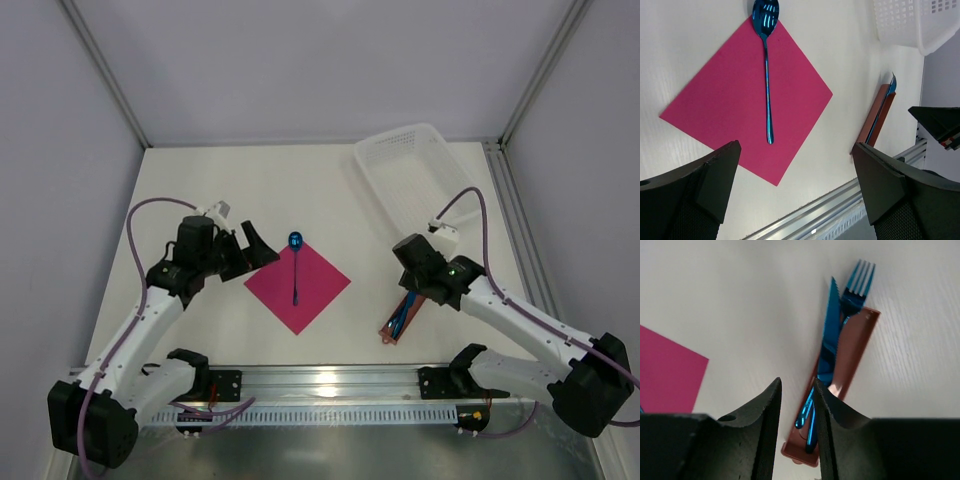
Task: Place the utensils on the paper napkin and roll it up
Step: Pick up the utensils from the container.
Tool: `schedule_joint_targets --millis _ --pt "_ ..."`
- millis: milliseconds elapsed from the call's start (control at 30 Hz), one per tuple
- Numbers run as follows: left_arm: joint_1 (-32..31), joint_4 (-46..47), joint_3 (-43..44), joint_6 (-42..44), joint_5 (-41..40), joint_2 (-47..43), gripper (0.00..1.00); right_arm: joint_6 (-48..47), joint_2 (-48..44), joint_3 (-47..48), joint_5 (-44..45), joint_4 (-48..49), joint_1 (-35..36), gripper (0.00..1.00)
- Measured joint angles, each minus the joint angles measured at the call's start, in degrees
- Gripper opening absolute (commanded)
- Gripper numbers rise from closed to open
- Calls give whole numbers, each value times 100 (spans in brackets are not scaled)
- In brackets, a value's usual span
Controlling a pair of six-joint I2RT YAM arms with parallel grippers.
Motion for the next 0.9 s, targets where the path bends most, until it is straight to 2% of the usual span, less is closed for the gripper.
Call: schedule_joint_targets --millis 300,633,900 --pt "0 -2 -144 13 328 9 100 518 -461 -935 -319 -350 -59 34" --pt "0 -9 -243 11 376 -66 100 450 -404 -1456 -647 229 -59 34" --pt "0 -20 -256 -7 367 -68 99 313 -118 -1482 -756 667 -59 30"
